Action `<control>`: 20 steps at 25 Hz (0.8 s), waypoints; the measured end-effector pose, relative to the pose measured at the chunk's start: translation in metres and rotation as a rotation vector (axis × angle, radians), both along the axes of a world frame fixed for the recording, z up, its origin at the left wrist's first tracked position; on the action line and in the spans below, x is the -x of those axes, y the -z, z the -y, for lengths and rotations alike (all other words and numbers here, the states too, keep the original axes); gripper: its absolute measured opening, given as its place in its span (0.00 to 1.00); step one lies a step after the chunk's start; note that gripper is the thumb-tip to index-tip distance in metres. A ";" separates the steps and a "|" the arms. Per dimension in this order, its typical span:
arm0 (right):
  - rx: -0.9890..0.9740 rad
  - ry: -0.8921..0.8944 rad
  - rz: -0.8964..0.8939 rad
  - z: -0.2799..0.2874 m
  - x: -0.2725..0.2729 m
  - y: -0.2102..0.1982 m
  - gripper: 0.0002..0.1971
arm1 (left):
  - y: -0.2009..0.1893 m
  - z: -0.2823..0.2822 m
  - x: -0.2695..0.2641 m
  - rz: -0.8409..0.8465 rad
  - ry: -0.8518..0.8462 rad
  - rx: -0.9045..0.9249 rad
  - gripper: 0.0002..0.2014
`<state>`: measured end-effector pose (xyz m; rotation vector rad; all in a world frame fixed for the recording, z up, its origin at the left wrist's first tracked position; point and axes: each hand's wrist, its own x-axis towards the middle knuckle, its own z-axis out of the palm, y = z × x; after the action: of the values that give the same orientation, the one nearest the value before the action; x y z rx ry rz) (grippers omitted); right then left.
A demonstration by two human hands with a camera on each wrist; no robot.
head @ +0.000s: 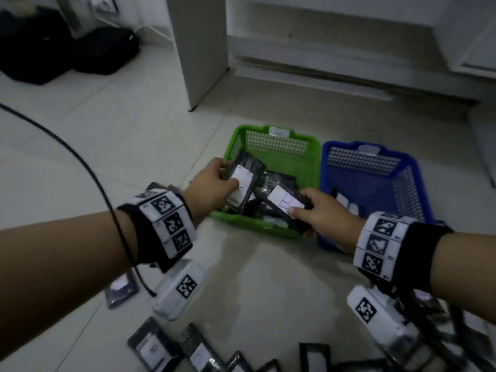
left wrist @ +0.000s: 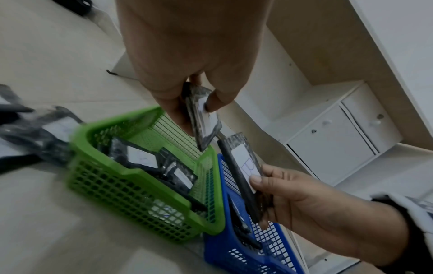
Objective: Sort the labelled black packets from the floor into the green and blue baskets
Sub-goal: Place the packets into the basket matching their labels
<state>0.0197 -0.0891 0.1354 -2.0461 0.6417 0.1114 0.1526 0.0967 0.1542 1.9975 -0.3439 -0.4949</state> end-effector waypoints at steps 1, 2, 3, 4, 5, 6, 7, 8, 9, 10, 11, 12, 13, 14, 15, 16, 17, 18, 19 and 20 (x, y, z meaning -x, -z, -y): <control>-0.006 0.082 0.009 0.019 0.010 0.006 0.16 | 0.005 0.023 0.007 0.001 0.037 -0.012 0.16; -0.035 0.192 0.023 0.040 0.024 0.013 0.15 | 0.014 0.051 0.018 0.003 0.074 -0.015 0.17; -0.073 0.306 0.036 0.060 0.035 0.022 0.13 | 0.024 0.076 0.029 0.002 0.086 -0.011 0.18; -0.096 0.401 0.053 0.075 0.043 0.031 0.13 | 0.035 0.094 0.040 -0.001 0.080 0.012 0.20; -0.107 0.481 0.067 0.092 0.052 0.039 0.13 | 0.047 0.114 0.054 -0.010 0.075 0.032 0.22; -0.120 0.536 0.082 0.103 0.057 0.046 0.13 | 0.058 0.130 0.066 -0.016 0.072 0.050 0.23; -0.128 0.578 0.090 0.114 0.063 0.052 0.11 | 0.069 0.148 0.079 -0.030 0.083 0.055 0.22; -0.129 0.604 0.091 0.123 0.068 0.056 0.10 | 0.078 0.163 0.091 -0.036 0.096 0.075 0.21; -0.125 0.615 0.089 0.128 0.072 0.059 0.10 | 0.086 0.174 0.099 -0.042 0.102 0.095 0.19; -0.128 0.619 0.083 0.133 0.076 0.061 0.11 | 0.094 0.184 0.107 -0.034 0.110 0.098 0.19; -0.134 0.614 0.076 0.135 0.079 0.063 0.12 | 0.100 0.190 0.111 0.002 0.128 0.060 0.20; -0.140 0.608 0.064 0.138 0.083 0.065 0.13 | 0.106 0.195 0.114 0.063 0.167 -0.002 0.21; -0.145 0.606 0.054 0.139 0.085 0.067 0.13 | 0.111 0.197 0.116 0.127 0.219 -0.068 0.22; -0.157 0.600 0.049 0.138 0.087 0.067 0.13 | 0.114 0.195 0.115 0.190 0.272 -0.111 0.22; -0.169 0.591 0.047 0.136 0.088 0.067 0.13 | 0.114 0.192 0.114 0.251 0.321 -0.141 0.22; -0.175 0.577 0.049 0.134 0.086 0.066 0.14 | 0.114 0.187 0.110 0.322 0.353 -0.147 0.20; -0.178 0.558 0.055 0.130 0.081 0.064 0.14 | 0.112 0.180 0.103 0.376 0.364 -0.155 0.18; -0.177 0.531 0.064 0.125 0.074 0.061 0.14 | 0.110 0.171 0.094 0.418 0.356 -0.161 0.16; -0.163 0.498 0.077 0.118 0.064 0.059 0.14 | 0.106 0.160 0.082 0.444 0.333 -0.177 0.14; -0.137 0.449 0.094 0.109 0.053 0.056 0.15 | 0.102 0.145 0.069 0.467 0.292 -0.202 0.13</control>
<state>-0.0329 -0.1983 0.0798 -1.7216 0.9887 -0.1971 0.0836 -0.0487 0.0520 2.2638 -0.9146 -0.2413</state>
